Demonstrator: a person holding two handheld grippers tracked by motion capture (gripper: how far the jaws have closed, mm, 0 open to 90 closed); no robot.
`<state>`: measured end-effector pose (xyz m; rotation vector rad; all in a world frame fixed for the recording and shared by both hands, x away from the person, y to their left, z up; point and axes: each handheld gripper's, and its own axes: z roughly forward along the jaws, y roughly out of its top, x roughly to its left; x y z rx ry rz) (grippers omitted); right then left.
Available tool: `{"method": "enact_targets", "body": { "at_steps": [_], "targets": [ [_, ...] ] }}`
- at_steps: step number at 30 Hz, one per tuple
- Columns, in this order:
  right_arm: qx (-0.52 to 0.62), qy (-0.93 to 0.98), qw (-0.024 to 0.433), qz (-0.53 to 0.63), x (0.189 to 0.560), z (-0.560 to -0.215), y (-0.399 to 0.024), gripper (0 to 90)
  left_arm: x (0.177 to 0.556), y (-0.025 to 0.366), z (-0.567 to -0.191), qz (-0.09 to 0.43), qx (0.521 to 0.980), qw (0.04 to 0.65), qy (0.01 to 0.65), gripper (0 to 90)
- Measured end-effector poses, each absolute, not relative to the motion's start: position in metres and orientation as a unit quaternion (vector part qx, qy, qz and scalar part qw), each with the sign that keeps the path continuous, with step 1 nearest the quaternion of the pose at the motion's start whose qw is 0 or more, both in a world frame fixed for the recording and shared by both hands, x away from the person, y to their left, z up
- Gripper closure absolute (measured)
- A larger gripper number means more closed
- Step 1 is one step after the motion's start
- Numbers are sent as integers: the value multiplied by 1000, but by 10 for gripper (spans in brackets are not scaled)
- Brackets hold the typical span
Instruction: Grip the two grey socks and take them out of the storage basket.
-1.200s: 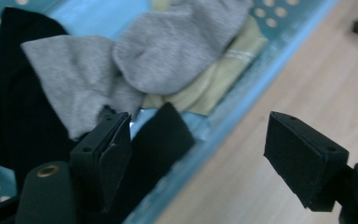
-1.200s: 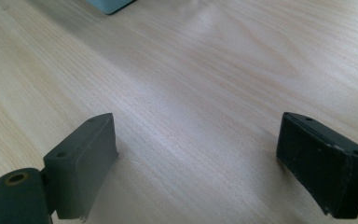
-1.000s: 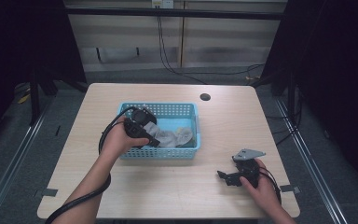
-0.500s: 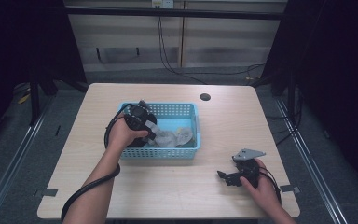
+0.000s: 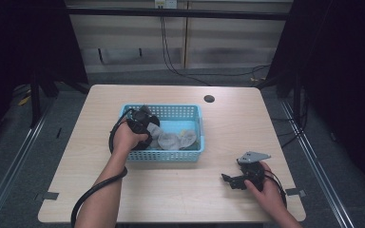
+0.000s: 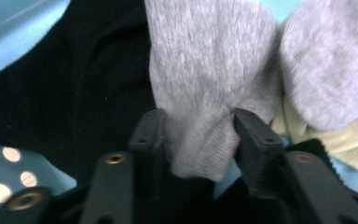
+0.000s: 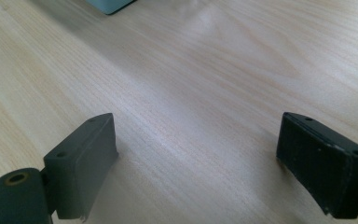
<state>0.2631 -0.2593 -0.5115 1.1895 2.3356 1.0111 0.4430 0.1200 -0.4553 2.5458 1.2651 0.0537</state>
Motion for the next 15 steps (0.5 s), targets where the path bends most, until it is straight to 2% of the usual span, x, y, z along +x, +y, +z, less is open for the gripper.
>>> {"method": "enact_targets", "body": {
  "at_steps": [4, 15],
  "targets": [
    [417, 820, 166, 355, 263, -512, -259, 114, 443, 121, -447, 9, 884, 145, 444, 768],
    [417, 820, 166, 355, 263, -512, -259, 114, 435, 134, -408, 16, 891, 157, 425, 784]
  ]
}}
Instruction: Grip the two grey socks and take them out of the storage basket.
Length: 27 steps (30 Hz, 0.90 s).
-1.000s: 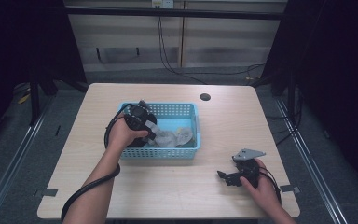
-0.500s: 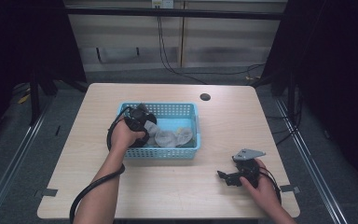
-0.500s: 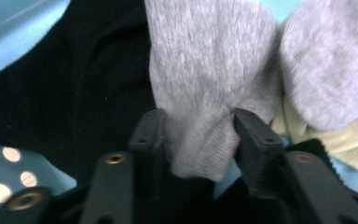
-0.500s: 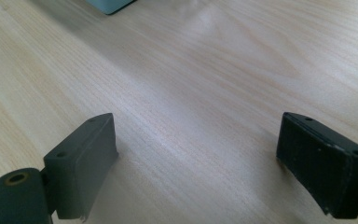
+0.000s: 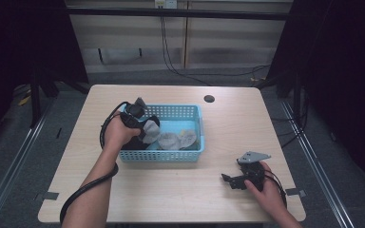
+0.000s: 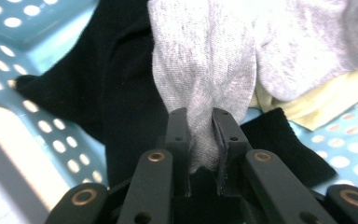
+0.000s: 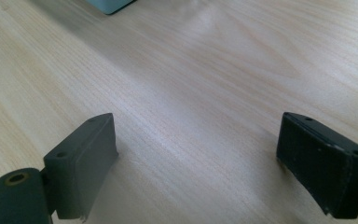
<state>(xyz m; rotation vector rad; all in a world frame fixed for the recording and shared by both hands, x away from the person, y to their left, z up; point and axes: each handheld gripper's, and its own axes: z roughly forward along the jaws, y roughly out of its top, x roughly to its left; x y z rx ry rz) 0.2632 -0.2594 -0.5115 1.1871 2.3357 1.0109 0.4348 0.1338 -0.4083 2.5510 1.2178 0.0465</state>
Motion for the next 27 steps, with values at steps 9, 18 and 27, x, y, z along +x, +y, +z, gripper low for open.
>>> {"method": "enact_targets", "body": {
  "at_steps": [9, 18, 27],
  "targets": [
    [418, 819, 166, 356, 263, -512, -259, 114, 427, 142, -382, 14, 893, 163, 420, 787],
    [418, 819, 166, 356, 263, -512, -259, 114, 424, 149, -363, 18, 895, 158, 417, 786],
    [417, 820, 167, 356, 263, -512, -259, 114, 423, 162, -349, 22, 890, 156, 427, 787]
  ]
}}
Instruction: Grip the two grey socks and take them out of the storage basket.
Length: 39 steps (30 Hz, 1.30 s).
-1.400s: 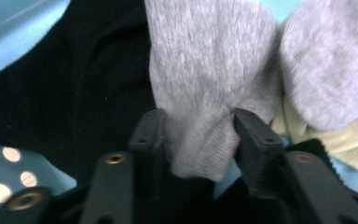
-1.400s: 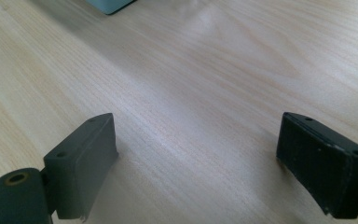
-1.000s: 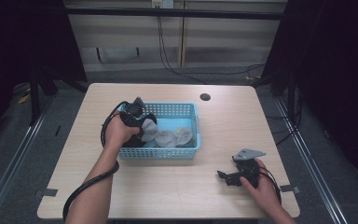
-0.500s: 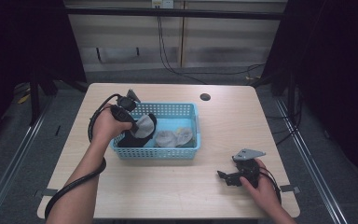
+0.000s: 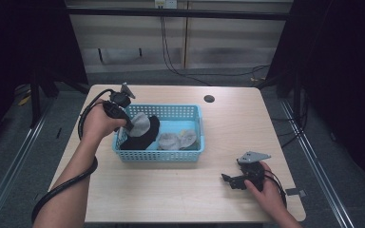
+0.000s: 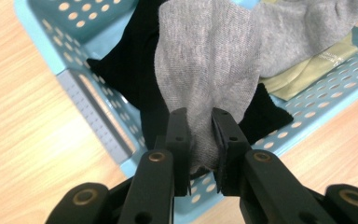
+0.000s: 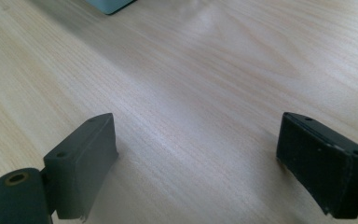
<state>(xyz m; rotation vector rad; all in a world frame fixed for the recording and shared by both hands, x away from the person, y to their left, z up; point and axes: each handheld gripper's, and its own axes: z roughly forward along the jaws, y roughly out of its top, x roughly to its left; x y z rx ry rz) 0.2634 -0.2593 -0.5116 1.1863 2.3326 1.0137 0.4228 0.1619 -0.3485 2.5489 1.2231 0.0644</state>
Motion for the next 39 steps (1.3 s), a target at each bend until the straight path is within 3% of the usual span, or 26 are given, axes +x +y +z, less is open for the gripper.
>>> {"method": "enact_targets", "body": {
  "at_steps": [24, 39],
  "targets": [
    [417, 819, 166, 356, 263, -512, -259, 114, 415, 218, -326, 38, 865, 150, 478, 787],
    [418, 819, 166, 356, 263, -512, -259, 114, 406, 263, -343, 41, 836, 152, 526, 786]
  ]
}}
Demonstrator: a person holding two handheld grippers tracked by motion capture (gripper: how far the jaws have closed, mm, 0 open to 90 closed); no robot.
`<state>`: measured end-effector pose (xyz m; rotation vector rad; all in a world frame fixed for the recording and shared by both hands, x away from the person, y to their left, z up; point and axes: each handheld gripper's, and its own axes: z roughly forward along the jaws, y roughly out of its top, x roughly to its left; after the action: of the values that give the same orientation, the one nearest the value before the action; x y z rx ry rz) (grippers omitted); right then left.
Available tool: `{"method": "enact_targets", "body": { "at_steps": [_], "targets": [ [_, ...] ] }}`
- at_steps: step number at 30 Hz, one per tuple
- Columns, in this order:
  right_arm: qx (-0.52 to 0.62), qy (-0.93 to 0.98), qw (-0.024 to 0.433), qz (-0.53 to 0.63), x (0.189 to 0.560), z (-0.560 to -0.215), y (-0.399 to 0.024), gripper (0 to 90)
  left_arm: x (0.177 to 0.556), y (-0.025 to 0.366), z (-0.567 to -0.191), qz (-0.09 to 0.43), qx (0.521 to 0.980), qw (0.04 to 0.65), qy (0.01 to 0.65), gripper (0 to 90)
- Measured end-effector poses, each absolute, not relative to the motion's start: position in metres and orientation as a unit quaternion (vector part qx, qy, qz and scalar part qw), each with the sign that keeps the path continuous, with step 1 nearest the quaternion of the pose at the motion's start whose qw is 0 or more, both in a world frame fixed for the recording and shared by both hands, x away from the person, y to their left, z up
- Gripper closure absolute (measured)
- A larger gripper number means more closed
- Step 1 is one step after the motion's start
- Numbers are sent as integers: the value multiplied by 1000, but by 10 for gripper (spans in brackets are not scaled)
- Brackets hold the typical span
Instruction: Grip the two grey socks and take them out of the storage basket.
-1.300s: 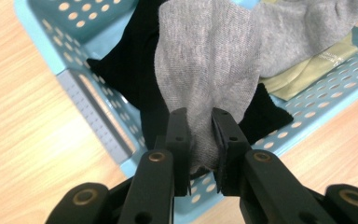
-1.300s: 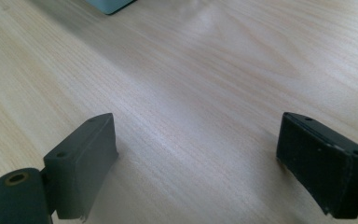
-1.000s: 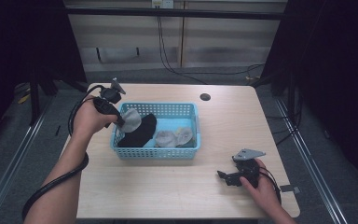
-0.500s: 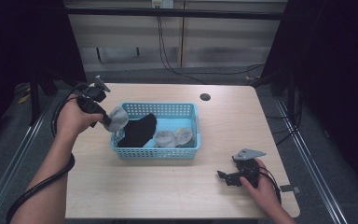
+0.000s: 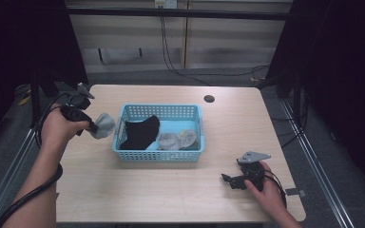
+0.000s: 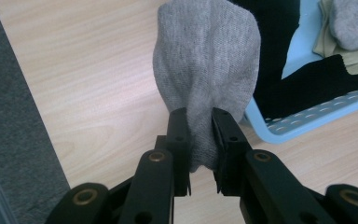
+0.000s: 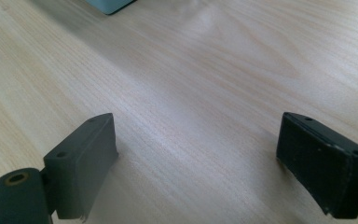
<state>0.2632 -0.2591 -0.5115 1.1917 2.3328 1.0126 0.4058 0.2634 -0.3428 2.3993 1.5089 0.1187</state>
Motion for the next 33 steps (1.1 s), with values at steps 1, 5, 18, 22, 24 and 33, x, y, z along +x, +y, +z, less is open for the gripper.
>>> {"method": "enact_targets", "body": {
  "at_steps": [1, 5, 18, 22, 24, 33],
  "targets": [
    [419, 819, 166, 356, 263, -512, -259, 114, 405, 266, -346, 41, 833, 153, 529, 786],
    [418, 820, 166, 355, 263, -511, -259, 114, 404, 274, -357, 39, 829, 146, 539, 785],
    [418, 820, 166, 355, 263, -511, -259, 114, 400, 282, -397, 33, 816, 125, 563, 772],
    [417, 820, 166, 355, 263, -512, -259, 114, 400, 279, -406, 37, 815, 123, 566, 688],
    [417, 820, 166, 355, 263, -512, -259, 114, 400, 278, -405, 43, 814, 122, 567, 638],
    [418, 820, 166, 355, 263, -511, -259, 114, 402, 256, -383, 66, 825, 148, 542, 504]
  ]
}}
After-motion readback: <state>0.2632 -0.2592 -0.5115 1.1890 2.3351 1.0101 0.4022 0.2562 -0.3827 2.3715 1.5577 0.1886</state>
